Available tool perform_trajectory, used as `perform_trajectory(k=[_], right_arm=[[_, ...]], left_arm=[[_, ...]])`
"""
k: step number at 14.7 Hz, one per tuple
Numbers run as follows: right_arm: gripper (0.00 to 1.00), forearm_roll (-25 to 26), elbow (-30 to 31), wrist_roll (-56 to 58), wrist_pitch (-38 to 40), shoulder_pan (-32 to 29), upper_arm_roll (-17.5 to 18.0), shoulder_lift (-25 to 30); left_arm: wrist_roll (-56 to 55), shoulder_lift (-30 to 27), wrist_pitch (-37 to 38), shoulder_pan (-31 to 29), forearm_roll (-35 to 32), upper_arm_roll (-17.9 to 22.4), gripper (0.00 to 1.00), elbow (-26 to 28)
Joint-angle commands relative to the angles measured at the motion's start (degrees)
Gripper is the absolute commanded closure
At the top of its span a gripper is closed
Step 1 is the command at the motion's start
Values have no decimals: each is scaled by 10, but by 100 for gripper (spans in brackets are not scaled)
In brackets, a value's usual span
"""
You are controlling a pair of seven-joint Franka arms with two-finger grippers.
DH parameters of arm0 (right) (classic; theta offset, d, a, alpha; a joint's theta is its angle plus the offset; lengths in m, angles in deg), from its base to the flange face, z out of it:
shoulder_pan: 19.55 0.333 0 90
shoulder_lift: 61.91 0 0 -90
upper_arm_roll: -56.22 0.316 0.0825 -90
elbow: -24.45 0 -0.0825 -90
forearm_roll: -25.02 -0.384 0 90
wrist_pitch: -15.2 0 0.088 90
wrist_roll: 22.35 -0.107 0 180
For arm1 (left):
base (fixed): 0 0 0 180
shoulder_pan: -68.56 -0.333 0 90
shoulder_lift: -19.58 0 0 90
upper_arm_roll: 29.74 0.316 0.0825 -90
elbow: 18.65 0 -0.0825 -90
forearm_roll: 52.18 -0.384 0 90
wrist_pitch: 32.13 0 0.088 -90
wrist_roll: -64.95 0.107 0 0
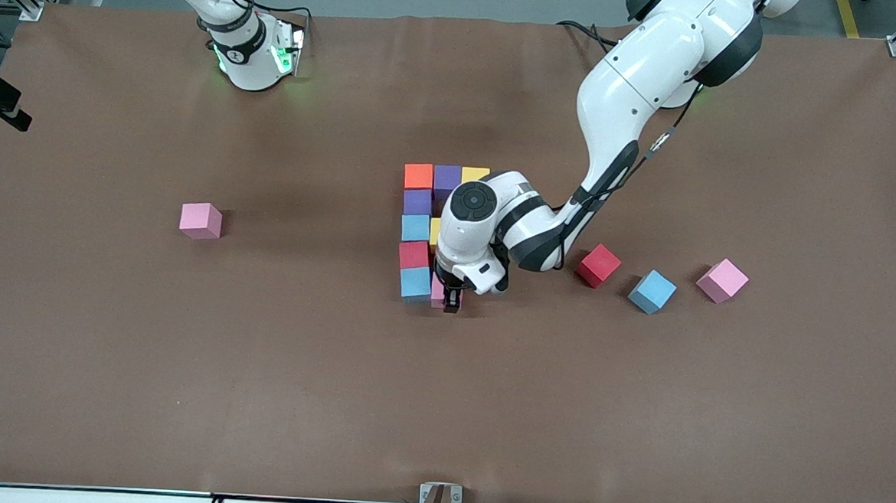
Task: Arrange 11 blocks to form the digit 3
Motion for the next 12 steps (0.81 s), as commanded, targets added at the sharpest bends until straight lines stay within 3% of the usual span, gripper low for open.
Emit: perform_trajectory(k=[1, 12], right_arm=[[0, 3, -28, 4, 16, 4, -1, -16], [0, 2, -28, 4, 15, 2, -1, -16]], left_arm=[[-12, 29, -15, 12, 0, 4, 95, -25], [-8, 31, -28, 13, 0, 4, 95, -24]])
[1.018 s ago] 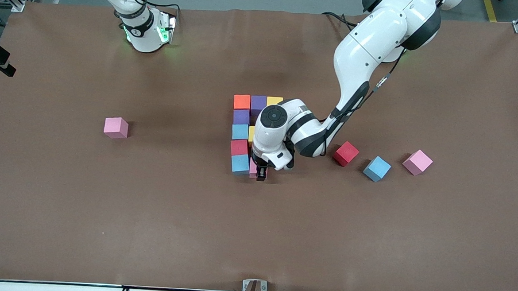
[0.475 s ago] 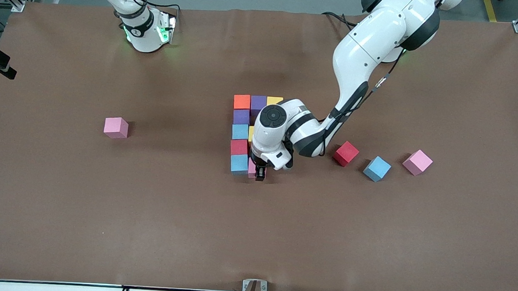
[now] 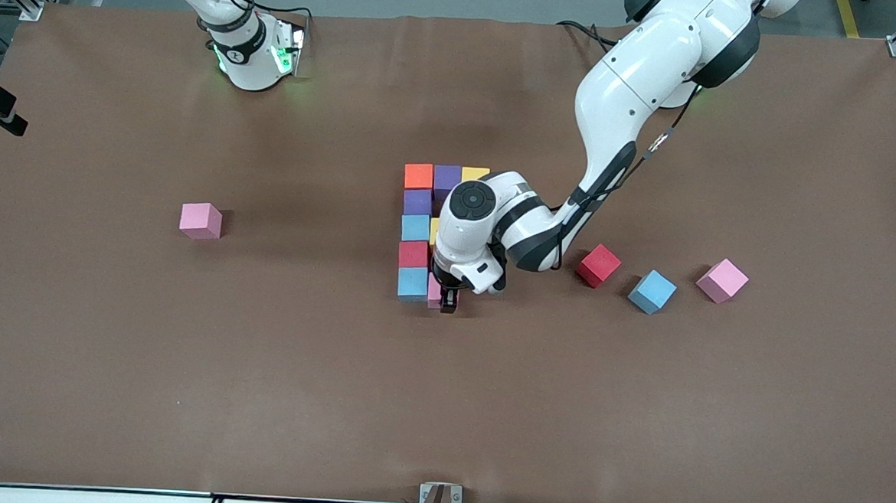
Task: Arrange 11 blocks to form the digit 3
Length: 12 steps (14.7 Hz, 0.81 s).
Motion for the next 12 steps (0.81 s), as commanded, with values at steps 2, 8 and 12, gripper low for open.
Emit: perform_trajectory(k=[2, 8, 12], right_arm=[[0, 2, -11, 4, 7, 2, -1, -4], [0, 1, -11, 4, 7, 4, -1, -4], [0, 1, -11, 4, 7, 4, -1, -4]], left_arm=[[-3, 28, -16, 13, 0, 4, 95, -21], [-2, 28, -9, 13, -3, 4, 90, -16], [-1, 27, -9, 16, -3, 4, 28, -15]])
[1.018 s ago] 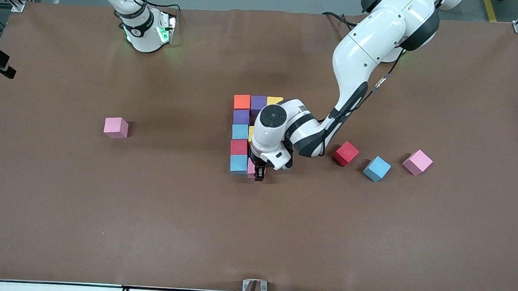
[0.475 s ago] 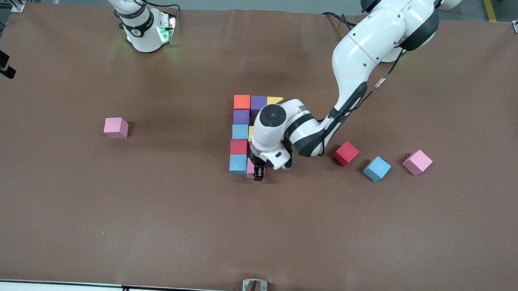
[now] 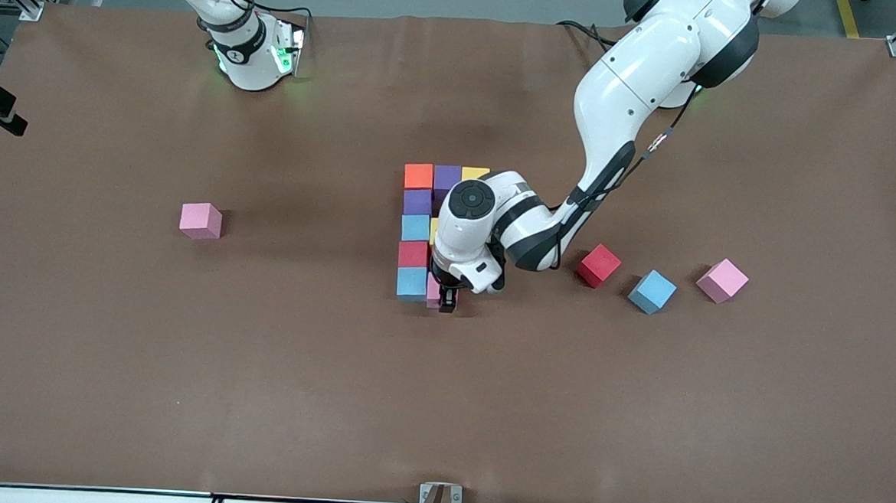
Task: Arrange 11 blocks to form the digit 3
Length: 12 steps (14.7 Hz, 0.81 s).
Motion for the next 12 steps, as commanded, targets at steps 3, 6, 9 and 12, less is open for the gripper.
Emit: perform_trajectory(k=[3, 6, 9, 12], right_arm=[[0, 1, -10, 4, 8, 2, -1, -4], [0, 1, -10, 4, 8, 2, -1, -4], [0, 1, -10, 4, 7, 2, -1, -4], [0, 1, -10, 4, 8, 2, -1, -4]], left_arm=[[-2, 23, -8, 16, -8, 4, 0, -15], [-1, 19, -7, 16, -9, 4, 0, -16], [2, 9, 3, 8, -9, 3, 0, -16], [16, -3, 26, 4, -5, 2, 0, -17]])
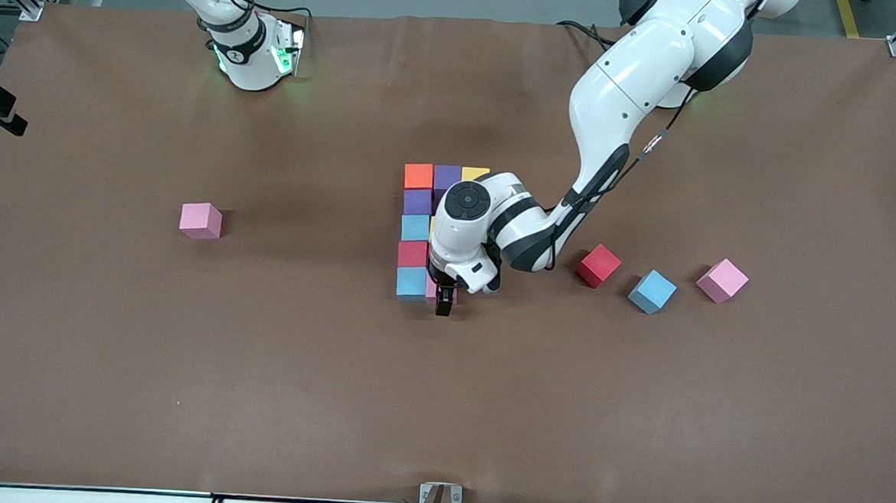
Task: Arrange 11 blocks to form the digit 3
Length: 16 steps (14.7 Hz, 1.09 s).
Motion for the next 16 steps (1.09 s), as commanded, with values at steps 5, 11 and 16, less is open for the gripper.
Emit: perform_trajectory(k=[5, 11, 16], right_arm=[[0, 1, -10, 4, 7, 2, -1, -4], [0, 1, -10, 4, 7, 2, -1, -4], [0, 1, -10, 5, 7, 2, -1, -4]], left_arm=[[9, -42, 54, -2, -4, -5, 0, -1], [73, -89, 116, -4, -5, -5, 3, 2], [138, -162, 131, -70, -2, -32, 6, 85]])
